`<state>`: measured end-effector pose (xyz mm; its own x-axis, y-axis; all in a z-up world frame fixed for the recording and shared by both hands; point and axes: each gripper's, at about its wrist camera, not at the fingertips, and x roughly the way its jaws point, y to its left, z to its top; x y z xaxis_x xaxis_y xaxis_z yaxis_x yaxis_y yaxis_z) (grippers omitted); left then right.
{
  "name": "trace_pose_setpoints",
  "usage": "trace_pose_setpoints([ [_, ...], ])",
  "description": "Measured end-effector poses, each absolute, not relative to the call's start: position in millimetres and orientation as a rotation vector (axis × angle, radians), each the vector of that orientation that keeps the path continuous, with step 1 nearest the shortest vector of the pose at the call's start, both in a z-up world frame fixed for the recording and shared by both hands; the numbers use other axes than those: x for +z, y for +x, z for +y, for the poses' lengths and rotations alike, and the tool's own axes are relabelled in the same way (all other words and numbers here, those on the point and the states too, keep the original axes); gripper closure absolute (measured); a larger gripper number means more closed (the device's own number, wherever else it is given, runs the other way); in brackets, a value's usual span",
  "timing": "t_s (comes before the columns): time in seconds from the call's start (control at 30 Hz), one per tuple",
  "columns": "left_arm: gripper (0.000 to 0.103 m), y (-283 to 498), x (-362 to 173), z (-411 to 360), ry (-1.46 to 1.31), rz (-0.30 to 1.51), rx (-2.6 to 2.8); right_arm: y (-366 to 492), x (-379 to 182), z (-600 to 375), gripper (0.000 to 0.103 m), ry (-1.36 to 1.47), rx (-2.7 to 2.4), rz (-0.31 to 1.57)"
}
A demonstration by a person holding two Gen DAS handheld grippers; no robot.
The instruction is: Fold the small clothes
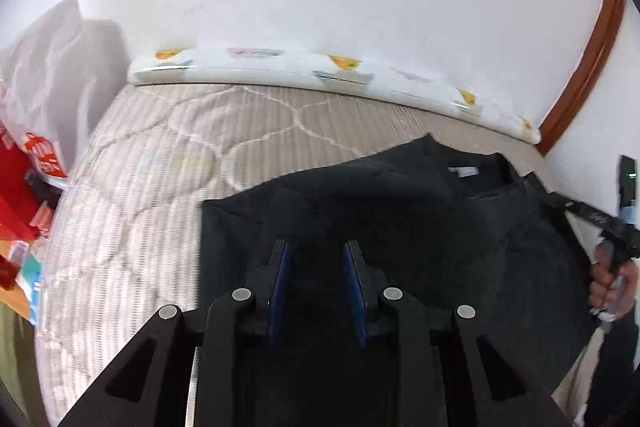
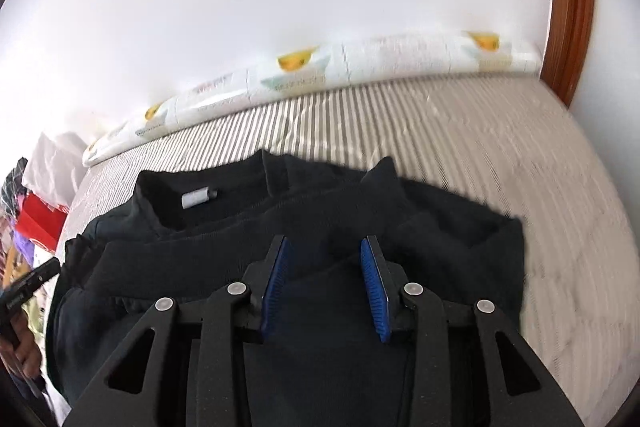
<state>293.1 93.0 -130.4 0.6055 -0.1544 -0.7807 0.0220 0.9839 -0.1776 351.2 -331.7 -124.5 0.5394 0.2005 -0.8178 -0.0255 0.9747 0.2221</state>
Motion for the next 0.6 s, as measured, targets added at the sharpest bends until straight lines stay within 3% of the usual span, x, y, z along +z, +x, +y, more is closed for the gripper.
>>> trace_pose_setpoints([
  [0.17,0.069,296.0,-142.9,98.1,-0.081,0.953,-0.091,346.5,-126.5,-362.8,0.054,0.132,0.054,0.978],
  [0.33,0.067,309.1,-161.3,97.4,-0.082,1.006,-0.104,356.8,-157.8,-382.1,0.054,0.178,0.049,1.08],
  [0.37,0.068,308.5,-161.7,97.6,-0.088,1.003,-0.104,357.7,-160.5,-381.2,0.054,0.169,0.049,1.08],
  [0.43,0.084,305.9,-158.6,95.3,-0.088,0.978,-0.088,358.0,-160.7,-377.0,0.055,0.142,0.049,1.075],
  [0.5,0.092,299.1,-148.4,95.6,-0.081,0.912,-0.066,357.3,-160.6,-372.4,0.079,0.144,0.108,1.083],
  [0.53,0.092,294.9,-142.0,96.9,-0.086,0.872,-0.052,356.3,-160.7,-370.9,0.097,0.152,0.126,1.088],
  [0.6,0.092,289.9,-134.0,100.5,-0.101,0.82,-0.026,349.8,-151.0,-372.6,0.098,0.144,0.129,1.044],
])
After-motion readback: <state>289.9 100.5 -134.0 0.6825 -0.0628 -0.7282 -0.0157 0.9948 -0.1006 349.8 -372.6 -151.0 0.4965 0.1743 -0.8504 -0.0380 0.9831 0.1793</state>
